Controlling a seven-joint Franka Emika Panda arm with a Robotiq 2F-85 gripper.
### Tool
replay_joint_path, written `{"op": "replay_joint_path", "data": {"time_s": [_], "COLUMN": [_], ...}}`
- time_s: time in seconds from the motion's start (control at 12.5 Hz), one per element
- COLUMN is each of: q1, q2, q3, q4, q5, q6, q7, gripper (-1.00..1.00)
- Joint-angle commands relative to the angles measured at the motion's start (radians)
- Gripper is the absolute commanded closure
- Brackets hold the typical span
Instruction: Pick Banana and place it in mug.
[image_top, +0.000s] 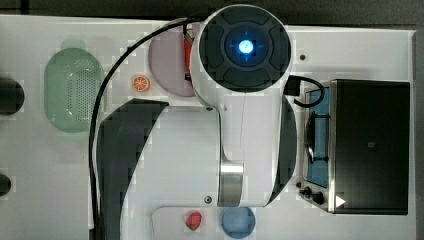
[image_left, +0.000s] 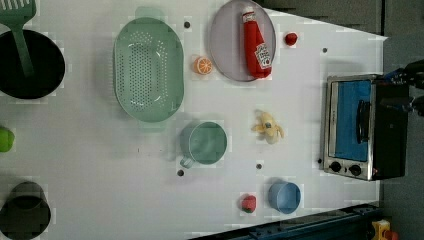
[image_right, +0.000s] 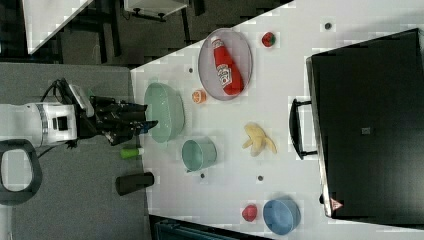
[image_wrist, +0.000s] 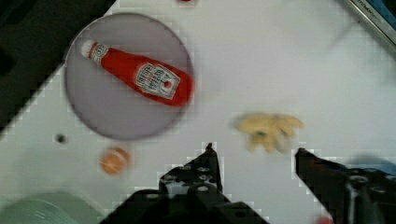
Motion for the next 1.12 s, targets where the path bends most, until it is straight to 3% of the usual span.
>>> {"op": "replay_joint_path", "data": {"time_s": [0.08, 0.24, 0.64, 1.12], "q1": [0.007, 0.007, 0.008, 0.007], "q2": [-0.316, -0.315, -0.274, -0.12], "q3": [-0.048, -0.047, -0.046, -0.05], "q4": [-0.168, -0.17, -0.303, -0.538], "q5": [-0.041, -0.041, -0.041, -0.041], "q6": [-0.151, -0.15, -0.008, 0.388], "q7": [0.034, 0.034, 0.004, -0.383], "gripper": [-0.59, -1.0, -1.0, -1.0]}}
